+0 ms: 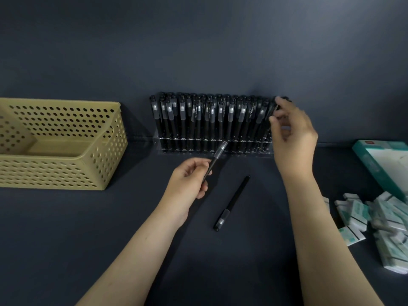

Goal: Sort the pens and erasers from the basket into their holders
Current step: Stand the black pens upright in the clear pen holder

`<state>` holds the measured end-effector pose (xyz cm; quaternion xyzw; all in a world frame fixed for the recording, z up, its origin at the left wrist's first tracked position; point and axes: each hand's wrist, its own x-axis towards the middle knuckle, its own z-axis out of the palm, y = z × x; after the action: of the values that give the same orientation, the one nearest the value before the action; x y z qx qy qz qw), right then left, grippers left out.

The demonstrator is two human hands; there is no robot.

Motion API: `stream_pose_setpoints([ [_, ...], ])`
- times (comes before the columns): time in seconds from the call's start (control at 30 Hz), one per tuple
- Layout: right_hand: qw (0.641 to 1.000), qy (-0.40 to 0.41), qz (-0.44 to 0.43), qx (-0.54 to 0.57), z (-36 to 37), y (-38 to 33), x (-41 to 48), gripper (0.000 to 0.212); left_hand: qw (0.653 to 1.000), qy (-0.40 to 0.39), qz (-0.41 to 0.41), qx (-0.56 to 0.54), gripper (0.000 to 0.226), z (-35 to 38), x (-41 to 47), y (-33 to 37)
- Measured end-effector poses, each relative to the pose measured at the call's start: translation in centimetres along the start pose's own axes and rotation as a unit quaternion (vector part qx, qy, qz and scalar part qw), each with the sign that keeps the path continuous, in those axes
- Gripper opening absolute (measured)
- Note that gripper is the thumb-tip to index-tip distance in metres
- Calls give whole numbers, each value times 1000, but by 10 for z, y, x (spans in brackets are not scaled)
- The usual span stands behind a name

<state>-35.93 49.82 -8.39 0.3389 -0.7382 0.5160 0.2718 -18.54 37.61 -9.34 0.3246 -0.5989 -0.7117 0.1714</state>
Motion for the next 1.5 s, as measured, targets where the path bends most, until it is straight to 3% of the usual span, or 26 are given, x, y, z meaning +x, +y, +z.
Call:
stream_pose_setpoints([
  [0.17,995,-91,-10,-43,4,6,-3,45,998,-19,-18,-65,26,2,-2,4],
  [0.23,995,-92,-8,-44,4,4,-4,47,996,-27,-12,-81,23,1,-2,4],
  [0.37,999,-47,23,-1,1,-9,-1,33,993,-51,8,-103,20,0,-1,1],
  [0.43,989,-95,86,70,0,-19,0,21,992,-63,16,-110,22,0,-2,0],
  [0.53,929,-254,189,189,-2,-31,-3,14,989,-83,18,-125,22,3,-3,0],
  [0.6,899,-302,203,244,0,-34,-5,15,987,-95,19,-126,21,6,-3,-2],
  [0.77,820,-296,257,417,-3,-34,-1,34,977,-115,25,-176,19,8,-3,-2],
  [0.83,810,-273,272,441,-5,-32,-1,32,974,-120,29,-190,19,8,-3,-1],
  [0.97,831,-193,268,448,-5,-29,3,20,984,-113,49,-126,16,6,-1,-5],
  [1.03,855,-96,257,440,-10,-23,7,18,990,-71,104,70,11,5,0,-12],
  [1.1,882,8,229,413,-21,-13,12,18,930,-17,190,315,8,4,0,-19],
  [1.17,905,85,196,367,-31,-4,15,17,875,-5,229,426,17,5,-3,-21],
  [1.33,944,148,143,256,-40,-1,17,21,848,-77,212,480,34,8,-6,-22],
  [1.4,957,135,126,226,-39,-1,17,21,840,-81,213,493,30,8,-5,-23],
  [1.5,969,110,112,190,-37,-1,15,21,854,-88,196,473,17,7,-3,-23],
])
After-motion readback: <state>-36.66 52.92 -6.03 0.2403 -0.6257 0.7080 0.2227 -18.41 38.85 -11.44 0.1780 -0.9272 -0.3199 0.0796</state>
